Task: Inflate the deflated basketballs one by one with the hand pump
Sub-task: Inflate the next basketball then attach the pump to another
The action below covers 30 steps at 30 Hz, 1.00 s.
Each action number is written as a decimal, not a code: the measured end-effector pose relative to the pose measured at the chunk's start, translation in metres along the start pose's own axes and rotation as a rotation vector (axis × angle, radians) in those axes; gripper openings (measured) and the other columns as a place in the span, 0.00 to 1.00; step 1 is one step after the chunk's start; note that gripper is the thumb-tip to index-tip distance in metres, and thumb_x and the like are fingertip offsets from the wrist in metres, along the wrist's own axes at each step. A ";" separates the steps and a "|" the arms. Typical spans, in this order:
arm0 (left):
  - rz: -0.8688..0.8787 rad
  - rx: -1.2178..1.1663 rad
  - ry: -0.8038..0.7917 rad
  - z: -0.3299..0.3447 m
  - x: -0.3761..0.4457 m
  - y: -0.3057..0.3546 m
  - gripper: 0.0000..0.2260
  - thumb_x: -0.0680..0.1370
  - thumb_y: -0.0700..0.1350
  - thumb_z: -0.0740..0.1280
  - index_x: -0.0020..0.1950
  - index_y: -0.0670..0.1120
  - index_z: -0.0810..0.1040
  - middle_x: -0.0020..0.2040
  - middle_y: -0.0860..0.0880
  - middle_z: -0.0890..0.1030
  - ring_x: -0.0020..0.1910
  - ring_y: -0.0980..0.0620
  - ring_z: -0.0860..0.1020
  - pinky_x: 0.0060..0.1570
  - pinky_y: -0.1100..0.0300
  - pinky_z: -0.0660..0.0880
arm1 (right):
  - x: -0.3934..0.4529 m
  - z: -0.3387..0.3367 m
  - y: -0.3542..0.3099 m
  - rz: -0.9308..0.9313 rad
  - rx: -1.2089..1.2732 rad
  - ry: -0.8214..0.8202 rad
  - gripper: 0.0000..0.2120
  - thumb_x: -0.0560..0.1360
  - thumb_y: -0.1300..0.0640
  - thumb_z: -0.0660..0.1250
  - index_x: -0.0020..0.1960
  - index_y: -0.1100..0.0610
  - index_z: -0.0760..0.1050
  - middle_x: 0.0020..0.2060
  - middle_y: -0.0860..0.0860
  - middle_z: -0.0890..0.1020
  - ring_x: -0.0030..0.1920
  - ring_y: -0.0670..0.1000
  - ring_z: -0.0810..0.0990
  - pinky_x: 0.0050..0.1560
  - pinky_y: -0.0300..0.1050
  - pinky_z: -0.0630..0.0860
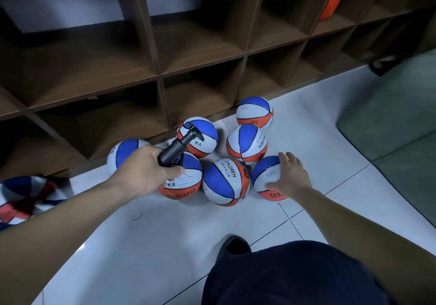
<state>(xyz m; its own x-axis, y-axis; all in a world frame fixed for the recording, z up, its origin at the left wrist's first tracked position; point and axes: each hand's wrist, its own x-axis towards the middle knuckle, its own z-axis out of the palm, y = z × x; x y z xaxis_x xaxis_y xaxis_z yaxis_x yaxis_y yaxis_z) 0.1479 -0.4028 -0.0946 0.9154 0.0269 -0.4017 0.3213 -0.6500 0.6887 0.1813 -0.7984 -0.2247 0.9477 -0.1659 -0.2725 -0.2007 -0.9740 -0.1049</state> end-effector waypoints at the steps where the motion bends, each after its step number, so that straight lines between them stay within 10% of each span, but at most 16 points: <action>1: 0.001 -0.014 0.003 -0.009 -0.006 -0.003 0.13 0.76 0.51 0.81 0.44 0.44 0.83 0.31 0.46 0.82 0.26 0.56 0.75 0.29 0.63 0.70 | -0.004 -0.012 -0.011 -0.028 0.022 0.016 0.58 0.62 0.37 0.84 0.82 0.53 0.60 0.78 0.53 0.66 0.76 0.60 0.67 0.68 0.61 0.77; 5: 0.034 -0.054 0.037 -0.055 -0.036 -0.012 0.10 0.77 0.47 0.81 0.42 0.44 0.83 0.29 0.46 0.79 0.26 0.52 0.73 0.28 0.62 0.71 | -0.027 -0.081 -0.088 -0.307 0.280 0.003 0.37 0.67 0.43 0.85 0.71 0.52 0.76 0.63 0.48 0.81 0.61 0.54 0.80 0.62 0.48 0.79; 16: -0.115 0.129 0.385 -0.256 -0.161 -0.145 0.10 0.77 0.51 0.78 0.42 0.46 0.83 0.31 0.50 0.84 0.29 0.54 0.81 0.32 0.58 0.74 | -0.129 -0.129 -0.417 -1.076 0.042 -0.242 0.33 0.68 0.31 0.78 0.68 0.45 0.79 0.56 0.39 0.84 0.53 0.40 0.83 0.56 0.42 0.81; 22: -0.331 0.135 0.423 -0.289 -0.194 -0.248 0.12 0.76 0.52 0.79 0.40 0.46 0.82 0.30 0.51 0.82 0.29 0.53 0.81 0.29 0.60 0.72 | -0.167 -0.030 -0.530 -1.070 -0.010 -0.397 0.29 0.71 0.39 0.81 0.66 0.49 0.79 0.58 0.45 0.81 0.51 0.46 0.82 0.42 0.35 0.77; 30: -0.380 0.198 0.363 -0.309 -0.185 -0.314 0.09 0.74 0.50 0.78 0.44 0.47 0.83 0.36 0.48 0.85 0.33 0.48 0.85 0.38 0.47 0.83 | -0.156 0.071 -0.630 -0.921 0.077 -0.342 0.53 0.62 0.39 0.85 0.81 0.47 0.66 0.79 0.50 0.68 0.76 0.56 0.70 0.74 0.57 0.73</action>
<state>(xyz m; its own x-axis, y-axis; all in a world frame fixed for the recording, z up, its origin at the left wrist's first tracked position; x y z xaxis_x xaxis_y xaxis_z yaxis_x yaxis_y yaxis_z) -0.0476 0.0310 -0.0500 0.7803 0.5239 -0.3416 0.6251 -0.6727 0.3960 0.1426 -0.1479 -0.1839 0.6210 0.7183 -0.3136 0.5530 -0.6851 -0.4741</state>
